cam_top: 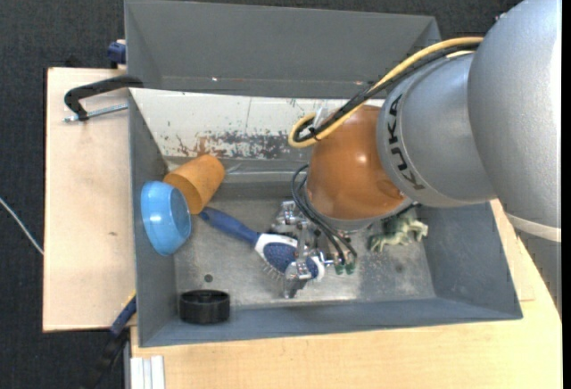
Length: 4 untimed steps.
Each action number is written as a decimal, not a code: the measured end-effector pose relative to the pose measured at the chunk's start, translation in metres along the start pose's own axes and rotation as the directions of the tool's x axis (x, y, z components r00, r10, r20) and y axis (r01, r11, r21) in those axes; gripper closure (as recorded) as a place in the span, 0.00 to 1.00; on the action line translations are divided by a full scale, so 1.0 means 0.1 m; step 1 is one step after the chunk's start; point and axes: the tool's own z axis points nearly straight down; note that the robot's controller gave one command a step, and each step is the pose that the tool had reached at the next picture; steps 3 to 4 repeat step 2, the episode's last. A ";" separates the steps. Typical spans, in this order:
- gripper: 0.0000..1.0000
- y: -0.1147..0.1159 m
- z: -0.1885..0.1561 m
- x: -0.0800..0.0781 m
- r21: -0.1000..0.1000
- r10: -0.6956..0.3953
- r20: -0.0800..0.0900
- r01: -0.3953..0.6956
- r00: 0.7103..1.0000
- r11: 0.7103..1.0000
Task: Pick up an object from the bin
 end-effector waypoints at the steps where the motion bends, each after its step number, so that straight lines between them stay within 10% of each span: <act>1: 1.00 0.00 0.00 0.00 -0.001 -0.001 0.000 0.001 1.000 1.000; 2: 1.00 -0.13 -1.42 0.09 0.000 -0.045 0.010 0.045 0.999 0.999; 4: 1.00 -0.13 -1.42 0.09 0.000 -0.045 0.010 0.045 0.999 0.999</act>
Offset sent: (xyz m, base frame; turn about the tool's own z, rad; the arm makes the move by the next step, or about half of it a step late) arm 0.0000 0.0000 0.0000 0.0000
